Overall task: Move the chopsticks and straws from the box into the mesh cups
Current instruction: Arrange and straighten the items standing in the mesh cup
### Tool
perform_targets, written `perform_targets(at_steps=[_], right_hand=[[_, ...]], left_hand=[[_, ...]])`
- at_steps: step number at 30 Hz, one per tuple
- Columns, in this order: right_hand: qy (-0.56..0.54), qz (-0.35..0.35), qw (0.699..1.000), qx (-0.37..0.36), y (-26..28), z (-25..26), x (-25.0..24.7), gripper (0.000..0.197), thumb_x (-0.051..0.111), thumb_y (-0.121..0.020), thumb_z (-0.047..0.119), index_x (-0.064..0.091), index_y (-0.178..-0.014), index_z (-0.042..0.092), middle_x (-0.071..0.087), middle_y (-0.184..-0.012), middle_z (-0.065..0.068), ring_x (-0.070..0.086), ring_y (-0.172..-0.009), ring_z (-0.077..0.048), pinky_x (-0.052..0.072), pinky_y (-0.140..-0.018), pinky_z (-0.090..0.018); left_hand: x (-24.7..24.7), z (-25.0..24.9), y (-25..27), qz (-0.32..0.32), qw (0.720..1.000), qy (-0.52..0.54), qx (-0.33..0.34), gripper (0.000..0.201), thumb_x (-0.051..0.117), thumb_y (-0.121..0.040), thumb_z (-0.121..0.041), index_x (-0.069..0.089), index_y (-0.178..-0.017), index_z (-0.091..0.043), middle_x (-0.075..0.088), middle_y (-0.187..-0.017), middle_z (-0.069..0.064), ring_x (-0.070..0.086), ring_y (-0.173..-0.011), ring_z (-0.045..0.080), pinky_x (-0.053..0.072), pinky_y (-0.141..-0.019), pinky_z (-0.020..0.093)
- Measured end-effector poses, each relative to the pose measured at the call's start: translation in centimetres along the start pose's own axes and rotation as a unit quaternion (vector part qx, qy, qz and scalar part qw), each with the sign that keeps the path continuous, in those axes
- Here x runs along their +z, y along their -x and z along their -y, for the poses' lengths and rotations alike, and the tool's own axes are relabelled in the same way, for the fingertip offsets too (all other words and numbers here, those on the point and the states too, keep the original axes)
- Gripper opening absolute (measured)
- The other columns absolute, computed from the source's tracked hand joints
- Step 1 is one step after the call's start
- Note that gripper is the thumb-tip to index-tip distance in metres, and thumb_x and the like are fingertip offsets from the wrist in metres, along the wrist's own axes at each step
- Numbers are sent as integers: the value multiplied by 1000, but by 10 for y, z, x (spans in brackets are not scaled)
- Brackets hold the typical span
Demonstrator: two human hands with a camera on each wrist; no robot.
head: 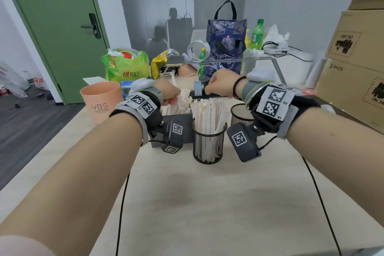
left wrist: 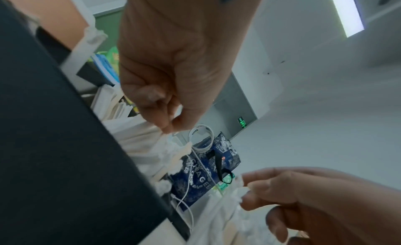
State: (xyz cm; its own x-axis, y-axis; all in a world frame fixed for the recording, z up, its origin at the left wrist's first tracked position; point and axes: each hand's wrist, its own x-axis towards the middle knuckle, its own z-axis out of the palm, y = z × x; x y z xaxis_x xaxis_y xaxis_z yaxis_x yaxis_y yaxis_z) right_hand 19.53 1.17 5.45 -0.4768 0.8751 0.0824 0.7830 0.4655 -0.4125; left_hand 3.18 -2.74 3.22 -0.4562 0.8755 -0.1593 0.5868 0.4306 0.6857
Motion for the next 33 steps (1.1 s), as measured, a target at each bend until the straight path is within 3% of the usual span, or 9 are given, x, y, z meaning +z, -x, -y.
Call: perform_targets(at_steps=[5, 10, 12, 14, 18, 23, 27, 31, 33], right_hand=[[3, -8, 1000, -26, -8, 16, 2, 14, 58, -82, 22, 60, -82, 8, 50, -73, -9, 48, -74, -25, 39, -58, -25], [20, 7, 999, -26, -18, 38, 7, 35, 57, -86, 20, 36, -59, 15, 39, -62, -3, 40, -55, -18, 35, -51, -23], [20, 32, 999, -4, -25, 46, 14, 24, 65, -81, 25, 48, -73, 10, 50, -73, -7, 50, -60, -21, 45, -53, -27], [19, 68, 997, 14, -32, 51, 21, 45, 71, -75, 30, 53, -111, 8, 57, -103, -11, 60, -78, -26, 54, -60, -32], [22, 84, 996, 27, -37, 56, 25, 72, 74, -74, 32, 41, -133, 7, 52, -125, -13, 63, -104, -31, 58, -80, -38], [45, 131, 989, 47, -41, 61, 28, 68, 68, -80, 35, 41, -134, 4, 57, -125, -16, 65, -107, -32, 54, -93, -45], [49, 167, 983, 64, -44, 67, 31, 59, 62, -86, 35, 45, -130, 0, 62, -117, -16, 65, -96, -30, 51, -95, -42], [2, 179, 981, 77, -50, 73, 36, 63, 59, -91, 26, 33, -140, -3, 64, -105, -20, 62, -86, -27, 50, -98, -39], [-49, 192, 977, 80, -53, 77, 41, 62, 62, -89, 19, 34, -139, -4, 63, -98, -22, 62, -95, -30, 51, -98, -42]], left_hand=[[-26, 1, -2, -84, 995, -30, 32, 29, 47, -91, -8, 50, -62, -6, 54, -30, 0, 44, -16, 3, 36, -29, 8], [-16, 20, -6, 69, 994, -80, -16, 39, 48, -96, -5, 43, -57, -5, 50, -26, -1, 47, -20, 6, 34, -25, 9], [-11, 25, -10, 90, 983, -161, -7, 30, 58, -92, -9, 51, -63, -7, 59, -42, -3, 55, -37, 7, 40, -35, 10], [-16, 22, -7, 83, 957, -278, 23, 18, 66, -86, -24, 63, -76, -9, 66, -51, -7, 60, -49, 8, 45, -46, 11], [-41, 13, -6, 31, 924, -375, 65, 51, 64, -83, -49, 65, -113, -7, 65, -107, 5, 60, -94, 20, 45, -83, 27], [-51, 36, -12, 84, 928, -358, -59, 39, 67, -84, -41, 59, -104, -8, 69, -87, 7, 60, -73, 18, 49, -72, 27], [-45, 42, -12, 28, 917, -396, -35, 43, 61, -89, -37, 54, -53, -14, 46, -22, -8, 44, -23, 1, 34, -48, 18], [-41, 39, -21, -9, 930, -368, -8, 57, 54, -92, -23, 52, -36, -14, 39, -17, -6, 44, -26, 9, 33, -44, 18], [-41, 38, -29, -18, 950, -312, 8, 34, 58, -88, -16, 63, -56, -8, 52, -31, -3, 50, -38, 12, 41, -45, 18]])
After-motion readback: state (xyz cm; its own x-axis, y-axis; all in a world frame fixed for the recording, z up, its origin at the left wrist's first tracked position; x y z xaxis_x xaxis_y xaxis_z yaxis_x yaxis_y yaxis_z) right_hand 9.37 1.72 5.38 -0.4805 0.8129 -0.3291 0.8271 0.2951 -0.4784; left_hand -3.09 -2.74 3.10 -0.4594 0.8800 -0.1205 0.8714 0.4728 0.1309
